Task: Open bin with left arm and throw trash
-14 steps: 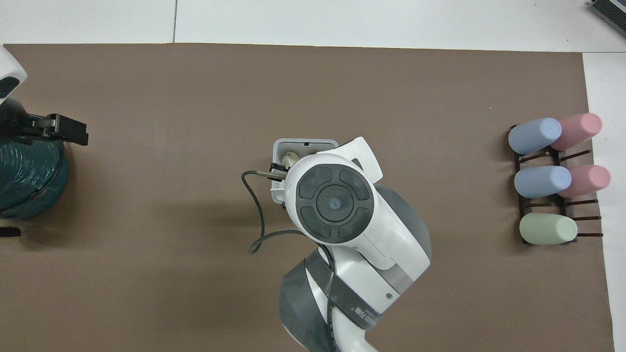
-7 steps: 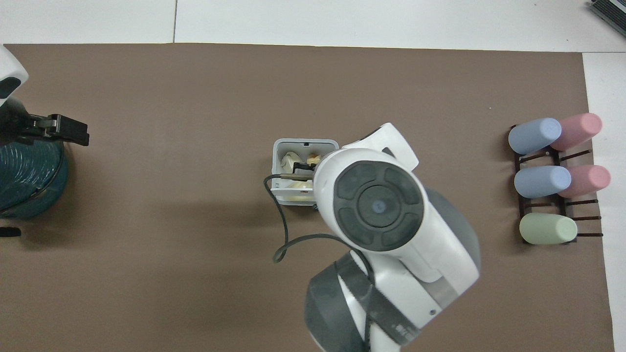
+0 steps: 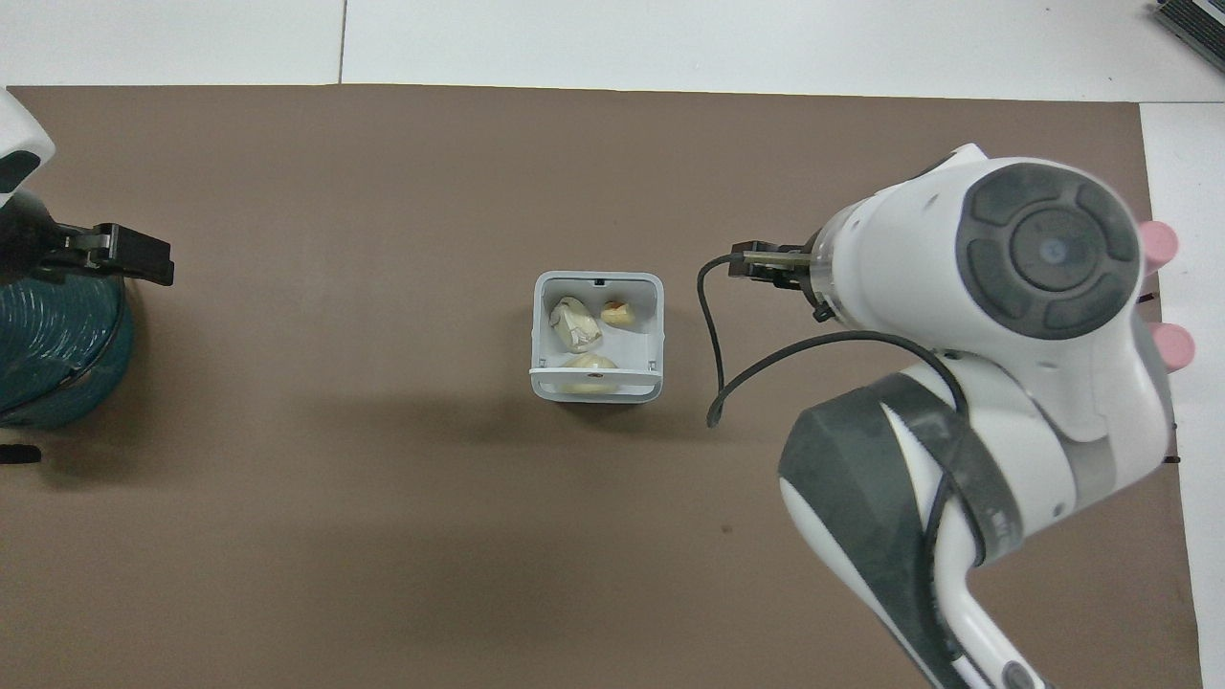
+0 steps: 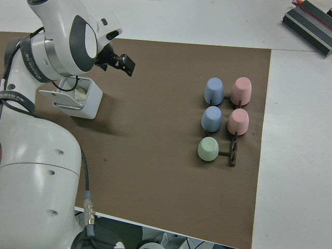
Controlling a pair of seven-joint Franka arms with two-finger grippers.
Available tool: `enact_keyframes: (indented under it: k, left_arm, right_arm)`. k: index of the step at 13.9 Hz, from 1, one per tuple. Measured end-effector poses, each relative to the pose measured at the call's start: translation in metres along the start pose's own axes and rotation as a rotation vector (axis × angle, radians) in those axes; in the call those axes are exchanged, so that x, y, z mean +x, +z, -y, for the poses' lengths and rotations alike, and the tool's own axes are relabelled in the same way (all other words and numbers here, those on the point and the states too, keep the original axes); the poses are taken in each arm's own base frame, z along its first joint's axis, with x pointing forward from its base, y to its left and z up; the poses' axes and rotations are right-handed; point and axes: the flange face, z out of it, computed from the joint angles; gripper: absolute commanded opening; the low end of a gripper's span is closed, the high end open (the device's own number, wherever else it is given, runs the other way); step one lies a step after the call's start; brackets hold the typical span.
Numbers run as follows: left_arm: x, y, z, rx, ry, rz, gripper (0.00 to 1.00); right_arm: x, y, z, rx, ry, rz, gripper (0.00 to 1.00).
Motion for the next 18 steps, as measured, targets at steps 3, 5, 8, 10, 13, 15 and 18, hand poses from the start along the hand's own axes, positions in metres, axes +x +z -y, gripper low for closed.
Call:
enact_keyframes:
  k: [3,5,8,10,13,15,18]
  left_arm:
    - [0.000,0.000,0.000,0.000,0.000,0.000,1.00]
    - [0.000,0.000,0.000,0.000,0.000,0.000,1.00]
    - [0.000,0.000,0.000,0.000,0.000,0.000,1.00]
    - [0.000,0.000,0.000,0.000,0.000,0.000,1.00]
    - [0.000,0.000,0.000,0.000,0.000,0.000,1.00]
    - [0.000,0.000,0.000,0.000,0.000,0.000,1.00]
    - [0.000,0.000,0.000,0.000,0.000,0.000,1.00]
  right_arm:
    - [-0.003,-0.009,-0.031,-0.009,0.011,0.017,1.00]
    - [-0.001,-0.010,-0.042,-0.011,0.010,0.015,1.00]
    - [0.001,-0.010,-0.049,-0.012,0.019,0.017,1.00]
    - [0.003,-0.011,-0.056,-0.013,0.029,0.014,1.00]
    - [0.008,-0.012,-0.075,-0.013,0.023,0.012,1.00]
    - [0.011,-0.011,-0.085,-0.014,0.030,0.013,1.00]
    - [0.011,-0.011,-0.086,-0.013,0.032,0.015,1.00]
